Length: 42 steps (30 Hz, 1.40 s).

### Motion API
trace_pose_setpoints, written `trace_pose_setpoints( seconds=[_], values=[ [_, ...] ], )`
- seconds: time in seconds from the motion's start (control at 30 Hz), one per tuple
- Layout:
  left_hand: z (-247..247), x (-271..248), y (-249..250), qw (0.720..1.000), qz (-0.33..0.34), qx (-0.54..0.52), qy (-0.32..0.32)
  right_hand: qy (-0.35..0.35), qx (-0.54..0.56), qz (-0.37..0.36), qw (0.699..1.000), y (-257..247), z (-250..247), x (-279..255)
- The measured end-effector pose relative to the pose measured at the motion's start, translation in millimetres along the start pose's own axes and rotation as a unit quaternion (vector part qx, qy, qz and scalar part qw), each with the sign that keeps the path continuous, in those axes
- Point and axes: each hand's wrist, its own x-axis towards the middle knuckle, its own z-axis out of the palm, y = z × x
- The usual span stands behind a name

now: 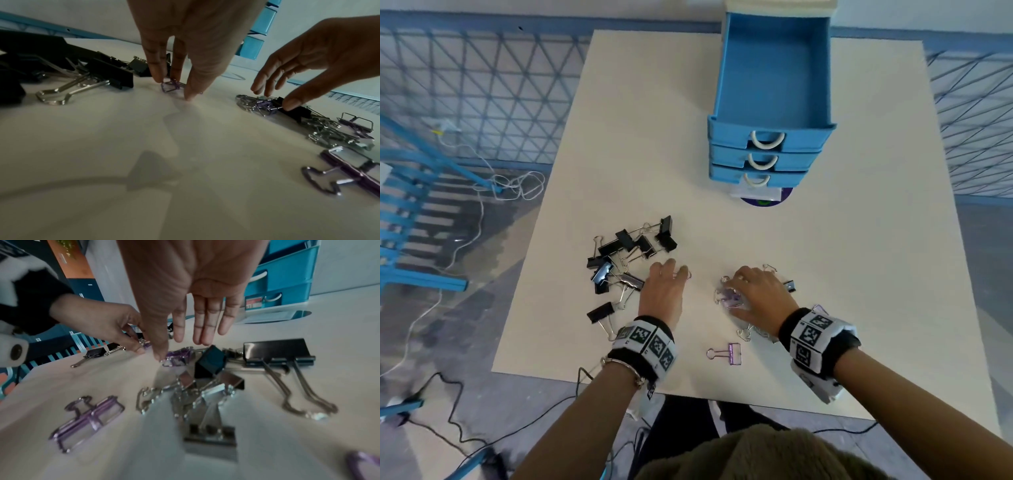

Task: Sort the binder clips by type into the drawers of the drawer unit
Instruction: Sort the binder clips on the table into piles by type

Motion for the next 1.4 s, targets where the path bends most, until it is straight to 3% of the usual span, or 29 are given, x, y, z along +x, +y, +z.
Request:
trace_pose_setpoints(
  seconds=[0.07,0.37,0.5,0.73,1.03,1.27,1.4],
  values=[
    [2.5,-3.1,2.4,1.0,-0.012,-0.001,0.003,-0.018,-0.01,0.019,1.0,3.7,4.4,-2.4],
    [4.5,-17.6,22.9,0.996,-0.056,-0.063,-0.022,0.02,0.01,0.048,0.999,17.3,1.9,2.4],
    [0.9,-22.8,30.1,0.98,-0.089,-0.177,-0.008,0.015,0.02,0.051,0.998,26.5,-4.2,-0.6],
    [3.8,-53.7,41.0,0.973,0.038,-0.227,-0.027,0.087,0.128,0.067,0.986,35.7,-6.0,-9.1],
    [16.5,-84.0,40.7,0.976,0.095,-0.141,-0.133,0.178,0.21,0.138,0.952,45.7,-21.9,-6.3],
    [22.9,-81.7,58.8,0.98,0.14,-0.096,-0.106,0.201,0.275,0.209,0.917,65.9,-32.0,-9.2],
    [27.6,-76.6,70.7,0.979,0.17,-0.018,-0.113,0.202,0.295,0.213,0.909,72.3,-37.2,-18.3]
  ],
)
